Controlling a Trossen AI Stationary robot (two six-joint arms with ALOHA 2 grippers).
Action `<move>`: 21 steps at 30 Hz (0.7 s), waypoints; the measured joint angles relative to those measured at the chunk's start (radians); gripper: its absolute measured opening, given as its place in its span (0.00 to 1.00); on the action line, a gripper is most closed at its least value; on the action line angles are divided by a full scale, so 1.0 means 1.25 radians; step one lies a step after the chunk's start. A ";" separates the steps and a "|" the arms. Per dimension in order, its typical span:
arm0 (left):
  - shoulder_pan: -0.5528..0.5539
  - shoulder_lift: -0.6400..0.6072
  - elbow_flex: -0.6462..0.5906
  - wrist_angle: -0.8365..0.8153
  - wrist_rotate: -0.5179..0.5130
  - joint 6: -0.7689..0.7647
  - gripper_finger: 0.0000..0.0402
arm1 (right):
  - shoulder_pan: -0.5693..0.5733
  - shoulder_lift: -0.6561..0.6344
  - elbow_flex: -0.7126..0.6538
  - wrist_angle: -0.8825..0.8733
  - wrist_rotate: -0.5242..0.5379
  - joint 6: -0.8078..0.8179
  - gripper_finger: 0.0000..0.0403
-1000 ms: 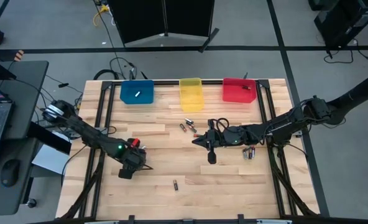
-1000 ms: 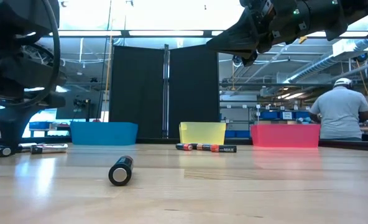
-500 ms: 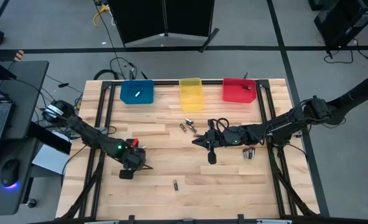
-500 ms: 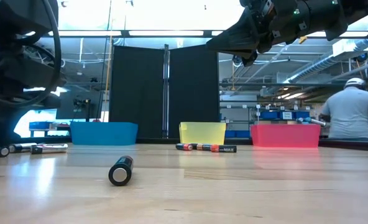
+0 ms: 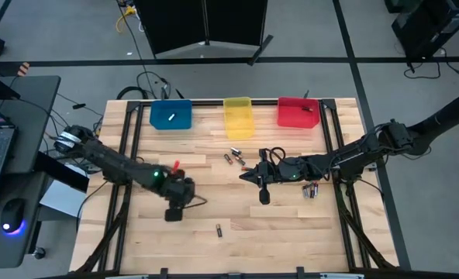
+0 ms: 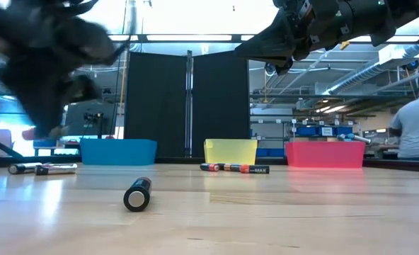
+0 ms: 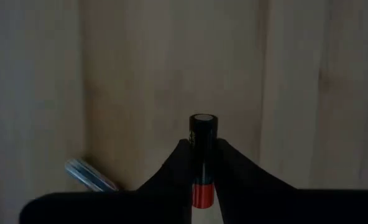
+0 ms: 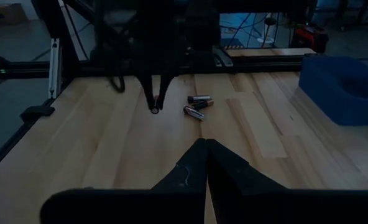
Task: Sort batteries
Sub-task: Put the black red battery into the yellow bin
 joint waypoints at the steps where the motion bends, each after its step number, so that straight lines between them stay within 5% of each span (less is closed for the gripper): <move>1: 0.022 0.000 0.018 -0.007 -0.001 0.018 0.11 | 0.000 0.000 0.000 0.000 0.000 -0.004 0.05; 12: 0.371 0.013 0.233 -0.026 0.047 0.303 0.11 | 0.000 0.000 0.000 -0.019 0.029 -0.016 0.03; 21: 0.589 0.211 0.430 0.018 0.170 0.506 0.11 | -0.001 0.000 0.000 -0.112 0.135 0.017 0.03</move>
